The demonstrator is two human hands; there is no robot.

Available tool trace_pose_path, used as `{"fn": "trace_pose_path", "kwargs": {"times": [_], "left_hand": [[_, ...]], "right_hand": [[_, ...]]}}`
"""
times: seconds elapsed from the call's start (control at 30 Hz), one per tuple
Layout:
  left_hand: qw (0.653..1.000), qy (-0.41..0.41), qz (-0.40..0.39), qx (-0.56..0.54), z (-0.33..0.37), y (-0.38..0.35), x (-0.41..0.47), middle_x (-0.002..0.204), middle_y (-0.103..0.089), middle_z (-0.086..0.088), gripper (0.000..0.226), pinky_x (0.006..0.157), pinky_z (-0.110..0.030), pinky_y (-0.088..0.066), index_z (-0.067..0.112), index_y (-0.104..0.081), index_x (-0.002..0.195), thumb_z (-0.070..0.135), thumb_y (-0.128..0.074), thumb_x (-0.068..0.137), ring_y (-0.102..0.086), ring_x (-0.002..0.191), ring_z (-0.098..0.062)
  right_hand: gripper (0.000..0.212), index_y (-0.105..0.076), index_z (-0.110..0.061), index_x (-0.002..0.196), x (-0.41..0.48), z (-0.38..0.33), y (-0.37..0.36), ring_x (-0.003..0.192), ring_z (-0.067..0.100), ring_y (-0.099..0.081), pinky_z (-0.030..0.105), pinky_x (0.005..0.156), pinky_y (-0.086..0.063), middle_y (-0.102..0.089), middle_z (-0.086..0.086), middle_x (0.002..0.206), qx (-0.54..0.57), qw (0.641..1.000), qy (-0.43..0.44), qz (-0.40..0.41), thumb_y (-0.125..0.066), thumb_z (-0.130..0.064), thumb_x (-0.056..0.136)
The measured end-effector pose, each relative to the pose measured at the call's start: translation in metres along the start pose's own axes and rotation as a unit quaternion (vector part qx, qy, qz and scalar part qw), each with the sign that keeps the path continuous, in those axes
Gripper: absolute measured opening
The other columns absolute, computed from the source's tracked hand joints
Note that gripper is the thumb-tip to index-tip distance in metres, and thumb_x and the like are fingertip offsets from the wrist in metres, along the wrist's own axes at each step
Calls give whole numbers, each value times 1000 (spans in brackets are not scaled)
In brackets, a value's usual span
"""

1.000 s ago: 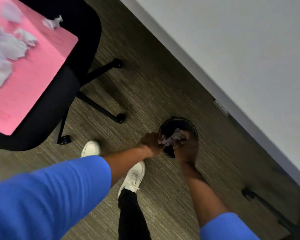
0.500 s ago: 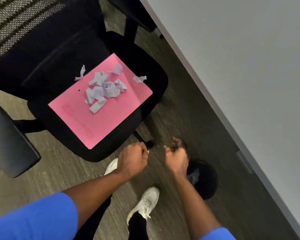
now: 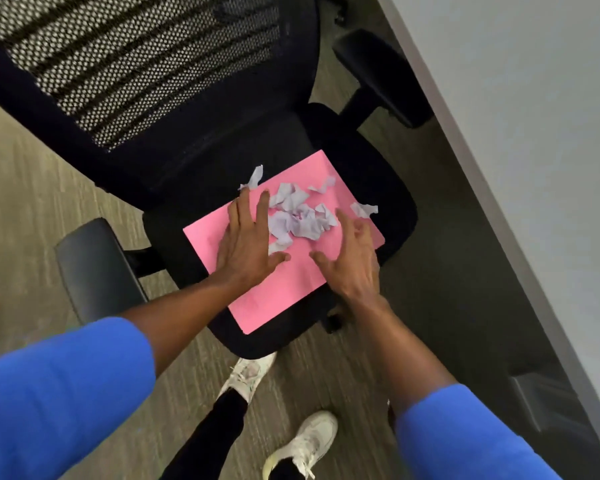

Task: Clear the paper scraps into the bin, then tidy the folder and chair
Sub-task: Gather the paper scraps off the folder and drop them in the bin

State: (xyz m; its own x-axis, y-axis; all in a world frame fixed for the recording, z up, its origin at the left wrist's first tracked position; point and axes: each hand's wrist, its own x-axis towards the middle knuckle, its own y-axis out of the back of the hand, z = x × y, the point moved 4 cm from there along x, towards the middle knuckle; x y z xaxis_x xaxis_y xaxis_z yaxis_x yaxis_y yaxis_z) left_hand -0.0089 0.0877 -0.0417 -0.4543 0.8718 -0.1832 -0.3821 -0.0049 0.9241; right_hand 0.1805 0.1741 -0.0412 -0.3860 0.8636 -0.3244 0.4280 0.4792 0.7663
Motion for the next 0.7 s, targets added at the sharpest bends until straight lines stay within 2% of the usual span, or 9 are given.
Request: {"fn": "trace_pose_path", "kwargs": {"times": [0.07, 0.13, 0.2, 0.3, 0.37, 0.43, 0.57, 0.7], "left_hand": [[998, -56, -16, 18, -4, -3, 17, 179, 10, -15, 138, 110, -51, -54, 30, 2, 170, 56, -92, 72, -17, 163, -43], [994, -107, -20, 24, -6, -8, 30, 179, 15, -14, 139, 100, -49, -60, 35, 4, 170, 54, -93, 72, -21, 162, -41], [990, -137, -23, 6, -7, -11, 40, 179, 11, -12, 133, 91, -47, -63, 40, 2, 170, 54, -91, 75, -24, 159, -39], [984, -175, -37, 0, -7, -14, 46, 179, 0, -7, 115, 80, -43, -63, 41, -6, 169, 50, -84, 84, -30, 151, -35], [981, -189, -52, 4, -8, -16, 46, 177, -11, -6, 97, 84, -45, -63, 37, -19, 168, 42, -79, 92, -32, 144, -33], [982, -179, -60, 5, -8, -18, 43, 173, -21, -4, 78, 92, -47, -62, 29, -34, 164, 33, -74, 97, -36, 140, -32], [987, -156, -42, -10, -7, -17, 34, 161, -41, -7, 49, 102, -44, -57, 17, -56, 150, 24, -68, 103, -45, 131, -31], [991, -127, -13, -40, -8, -17, 23, 149, -53, -7, 35, 98, -37, -55, 10, -65, 138, 9, -64, 103, -51, 127, -28]], "right_hand": [[93, -22, -40, 161, 18, -15, -6, 150, 36, -39, 58, 108, -54, -27, 13, 165, -42, 999, 21, -16, -78, -51, 88], [90, -26, -37, 161, 31, -25, -12, 153, 37, -34, 58, 111, -51, -23, 15, 167, -77, 996, 39, -30, -76, -54, 89], [87, -29, -38, 160, 40, -33, -17, 153, 38, -31, 57, 109, -51, -23, 14, 167, -110, 992, 53, -32, -74, -56, 89], [79, -35, -39, 157, 47, -41, -24, 144, 34, -35, 45, 93, -54, -33, 12, 156, -174, 981, 78, -21, -72, -56, 90], [66, -45, -36, 152, 49, -45, -28, 136, 33, -40, 38, 81, -53, -39, 12, 146, -193, 977, 89, -11, -72, -48, 93], [51, -56, -30, 144, 47, -46, -31, 130, 34, -44, 38, 73, -51, -43, 12, 139, -187, 978, 92, -1, -71, -38, 96], [30, -66, -20, 129, 37, -45, -36, 114, 32, -52, 43, 72, -55, -50, 11, 123, -141, 986, 90, 18, -69, -23, 99], [21, -71, -18, 120, 25, -34, -37, 103, 27, -55, 41, 72, -54, -52, 8, 114, -98, 992, 69, 40, -68, -22, 100]]}}
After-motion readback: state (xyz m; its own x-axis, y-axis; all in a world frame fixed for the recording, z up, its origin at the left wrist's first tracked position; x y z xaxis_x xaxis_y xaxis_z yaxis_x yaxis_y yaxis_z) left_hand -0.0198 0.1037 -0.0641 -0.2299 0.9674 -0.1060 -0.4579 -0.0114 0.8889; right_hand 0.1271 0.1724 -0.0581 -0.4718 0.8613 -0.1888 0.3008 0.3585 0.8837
